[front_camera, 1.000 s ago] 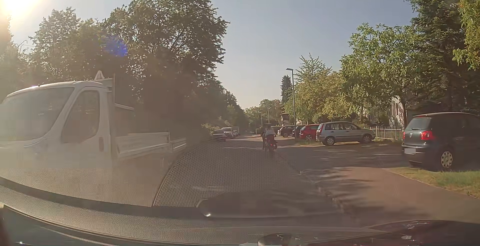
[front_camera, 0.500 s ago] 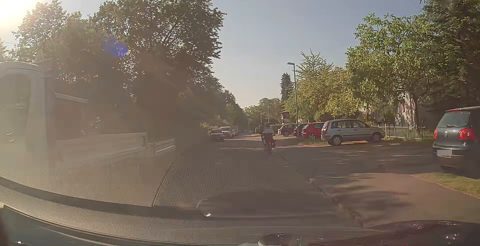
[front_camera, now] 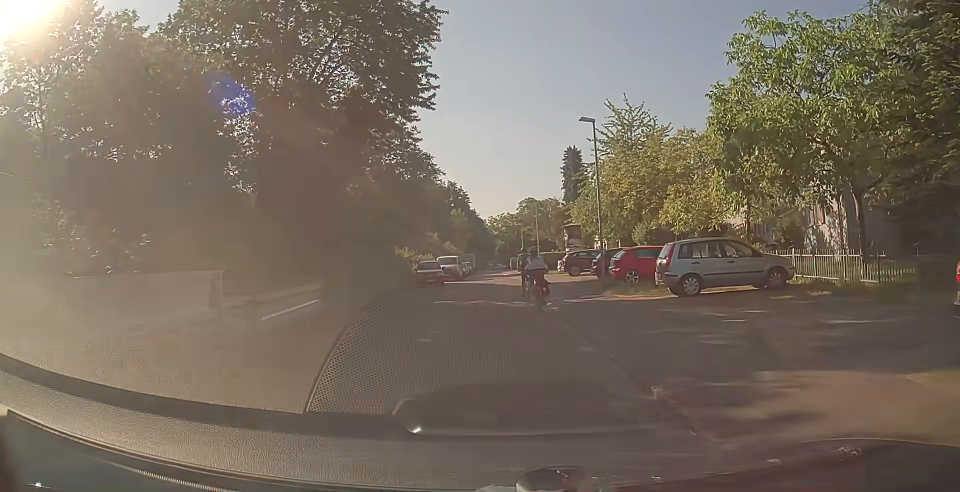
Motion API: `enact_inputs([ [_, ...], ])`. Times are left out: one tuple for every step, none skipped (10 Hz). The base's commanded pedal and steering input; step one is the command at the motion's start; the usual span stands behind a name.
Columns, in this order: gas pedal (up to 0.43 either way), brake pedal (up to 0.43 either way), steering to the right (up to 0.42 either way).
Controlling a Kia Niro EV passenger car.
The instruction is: Follow the waypoints while adhering to traffic rules and regulations
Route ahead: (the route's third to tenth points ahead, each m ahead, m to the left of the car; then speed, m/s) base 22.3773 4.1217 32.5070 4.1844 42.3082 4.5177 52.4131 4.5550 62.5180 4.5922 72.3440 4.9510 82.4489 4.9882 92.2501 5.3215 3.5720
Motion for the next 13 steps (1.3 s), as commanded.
enact_inputs([
  [0.047, 0.000, -0.003],
  [0.047, 0.000, -0.002],
  [0.047, 0.000, 0.001],
  [0.047, 0.000, 0.002],
  [0.059, 0.000, 0.002],
  [0.059, 0.000, 0.002],
  [0.059, 0.000, 0.001],
  [0.059, 0.000, 0.001],
  [0.059, 0.000, 0.002],
  [0.059, 0.000, 0.004],
  [0.059, 0.000, 0.003],
  [0.059, 0.000, 0.002],
  [0.059, 0.000, 0.001],
])
